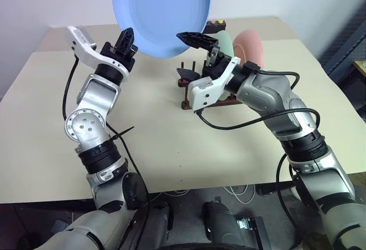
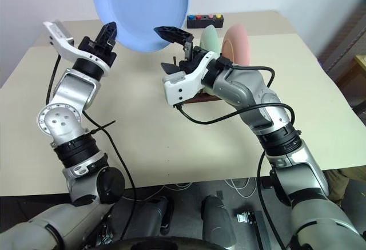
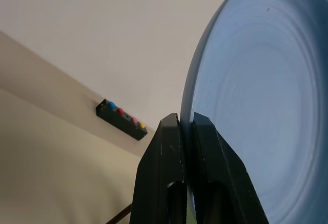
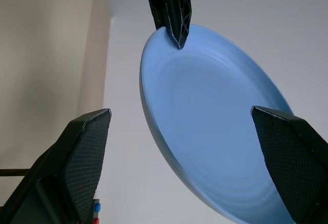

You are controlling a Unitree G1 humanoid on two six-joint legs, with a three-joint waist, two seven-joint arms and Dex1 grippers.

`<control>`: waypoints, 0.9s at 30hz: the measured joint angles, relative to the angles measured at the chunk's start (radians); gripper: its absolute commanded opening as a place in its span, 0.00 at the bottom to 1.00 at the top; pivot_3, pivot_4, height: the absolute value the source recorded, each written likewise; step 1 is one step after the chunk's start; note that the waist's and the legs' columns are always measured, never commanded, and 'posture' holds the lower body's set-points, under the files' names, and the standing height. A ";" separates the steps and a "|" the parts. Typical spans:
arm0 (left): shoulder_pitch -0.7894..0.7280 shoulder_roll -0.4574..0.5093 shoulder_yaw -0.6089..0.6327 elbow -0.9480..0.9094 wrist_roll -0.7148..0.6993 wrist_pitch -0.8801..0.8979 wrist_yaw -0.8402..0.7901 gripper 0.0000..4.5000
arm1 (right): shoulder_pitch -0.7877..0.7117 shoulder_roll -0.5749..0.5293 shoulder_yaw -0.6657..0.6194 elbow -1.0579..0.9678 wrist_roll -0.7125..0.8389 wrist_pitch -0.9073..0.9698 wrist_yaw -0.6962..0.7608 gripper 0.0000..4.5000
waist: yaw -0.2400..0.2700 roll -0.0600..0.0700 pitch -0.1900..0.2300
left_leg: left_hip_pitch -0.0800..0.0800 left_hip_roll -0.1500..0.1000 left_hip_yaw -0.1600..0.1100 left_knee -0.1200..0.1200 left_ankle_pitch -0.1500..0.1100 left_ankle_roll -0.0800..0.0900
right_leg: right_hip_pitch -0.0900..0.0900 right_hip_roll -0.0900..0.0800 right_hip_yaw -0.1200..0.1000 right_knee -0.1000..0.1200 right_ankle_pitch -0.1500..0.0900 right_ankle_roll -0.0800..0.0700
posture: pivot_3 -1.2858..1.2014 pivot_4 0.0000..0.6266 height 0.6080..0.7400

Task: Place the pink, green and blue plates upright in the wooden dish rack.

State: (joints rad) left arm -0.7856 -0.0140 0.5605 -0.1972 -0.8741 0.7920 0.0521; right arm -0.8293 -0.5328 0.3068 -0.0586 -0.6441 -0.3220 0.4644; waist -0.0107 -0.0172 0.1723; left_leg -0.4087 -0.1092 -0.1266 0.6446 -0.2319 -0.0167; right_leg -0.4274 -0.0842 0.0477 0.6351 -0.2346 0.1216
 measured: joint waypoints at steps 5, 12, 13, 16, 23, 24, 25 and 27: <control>0.002 -0.020 -0.066 -0.019 -0.012 -0.036 0.018 0.01 | -0.011 0.002 0.000 0.024 -0.026 0.006 -0.012 1.00 | 0.000 0.000 0.000 | 0.000 0.000 0.000 0.000 0.000 0.000 | 0.000 0.000 0.000 0.000 0.000 0.000 | 0.52 0.24 1.00; 0.037 -0.020 -0.127 -0.041 -0.024 -0.056 0.026 0.00 | -0.011 0.005 0.002 0.064 -0.042 0.040 -0.014 0.58 | -0.001 0.000 0.000 | 0.000 0.001 0.000 0.000 0.000 0.000 | 0.000 0.001 0.000 -0.001 0.000 -0.001 | 0.52 0.24 1.00; 0.037 -0.020 -0.129 -0.041 -0.024 -0.061 0.028 0.00 | -0.011 0.005 0.002 0.066 -0.041 0.044 -0.014 0.48 | -0.001 0.000 0.000 | 0.000 0.001 0.000 0.000 0.000 0.000 | 0.000 0.001 0.000 -0.001 0.000 -0.001 | 0.52 0.24 1.00; 0.047 -0.011 -0.152 -0.043 -0.024 -0.066 0.032 0.00 | -0.012 0.006 0.002 0.066 -0.039 0.055 -0.012 0.15 | 0.000 0.000 0.000 | 0.000 0.001 0.000 0.000 0.000 0.000 | 0.000 0.001 0.000 -0.001 0.000 -0.001 | 0.52 0.24 1.00; 0.046 -0.006 -0.163 -0.058 -0.096 -0.075 0.038 0.23 | -0.013 0.010 0.010 0.080 -0.040 0.057 -0.004 0.00 | 0.000 0.000 0.000 | 0.000 0.001 0.000 -0.001 0.000 0.000 | 0.001 0.002 0.000 -0.002 0.001 -0.001 | 0.52 0.24 1.00; 0.046 -0.006 -0.169 -0.058 -0.106 -0.073 0.036 0.33 | -0.014 0.013 0.010 0.080 -0.040 0.062 -0.008 0.00 | 0.000 0.000 0.000 | 0.000 0.001 0.000 -0.001 0.000 0.000 | 0.001 0.002 0.000 -0.002 0.001 -0.001 | 0.52 0.24 1.00; 0.046 -0.002 -0.176 -0.057 -0.117 -0.069 0.034 0.44 | -0.014 0.012 0.007 0.081 -0.040 0.065 -0.011 0.00 | 0.000 0.000 0.000 | 0.000 0.001 0.000 -0.001 0.000 0.000 | 0.001 0.002 0.000 -0.002 0.001 -0.001 | 0.52 0.24 1.00; 0.046 0.014 -0.188 -0.057 -0.127 -0.061 0.027 0.66 | -0.016 0.012 0.006 0.081 -0.040 0.066 -0.017 0.00 | 0.000 0.000 0.000 | 0.000 0.001 0.000 -0.001 0.000 0.000 | 0.001 0.002 0.000 -0.002 0.001 -0.001 | 0.52 0.24 1.00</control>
State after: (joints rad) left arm -0.7392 0.0003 0.3725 -0.2540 -1.0014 0.7314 0.0794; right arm -0.8456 -0.5205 0.3126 0.0222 -0.6837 -0.2560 0.4476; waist -0.0110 -0.0173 0.1725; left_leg -0.4084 -0.1079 -0.1264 0.6440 -0.2317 -0.0171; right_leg -0.4267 -0.0825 0.0480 0.6333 -0.2340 0.1205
